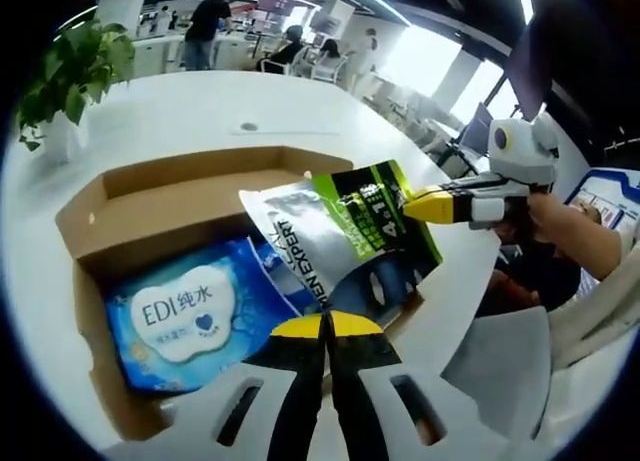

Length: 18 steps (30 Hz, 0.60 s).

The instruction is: Operate the shoe box by opening the lid, removing the specified soft item, and placing it in the target area until the item is outside and the box remains undamaged.

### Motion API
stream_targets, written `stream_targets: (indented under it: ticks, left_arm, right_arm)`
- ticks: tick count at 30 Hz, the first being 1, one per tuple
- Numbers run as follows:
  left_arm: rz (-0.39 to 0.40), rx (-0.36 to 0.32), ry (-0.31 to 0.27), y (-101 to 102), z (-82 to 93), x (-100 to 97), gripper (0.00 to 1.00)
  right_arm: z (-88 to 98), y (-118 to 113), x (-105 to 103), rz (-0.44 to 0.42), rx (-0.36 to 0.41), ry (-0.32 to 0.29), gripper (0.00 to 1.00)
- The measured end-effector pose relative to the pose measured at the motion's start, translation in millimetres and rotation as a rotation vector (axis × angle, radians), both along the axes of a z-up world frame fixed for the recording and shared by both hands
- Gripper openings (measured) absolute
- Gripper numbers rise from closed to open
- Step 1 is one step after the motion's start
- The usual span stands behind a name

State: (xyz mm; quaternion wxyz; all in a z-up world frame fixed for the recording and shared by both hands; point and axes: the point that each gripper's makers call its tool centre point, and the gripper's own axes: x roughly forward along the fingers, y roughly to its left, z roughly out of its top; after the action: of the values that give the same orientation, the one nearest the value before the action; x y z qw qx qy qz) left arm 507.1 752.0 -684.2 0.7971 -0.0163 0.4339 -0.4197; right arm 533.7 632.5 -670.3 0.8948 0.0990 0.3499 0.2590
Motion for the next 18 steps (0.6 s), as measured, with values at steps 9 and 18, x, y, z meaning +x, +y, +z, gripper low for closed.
stream_targets:
  ticks: [9,18]
  left_arm:
    - [-0.032,-0.009,0.006,-27.4,-0.3,2.1,0.0]
    - [-0.08,-0.012,0.008,-53.7,-0.2,-1.6,0.0]
  right_arm:
    - [1.2,-27.7,-1.1,-0.028,-0.016,0.003,0.0]
    - [1.6,-54.9,-1.2,-0.048,-0.035,0.009,0.0]
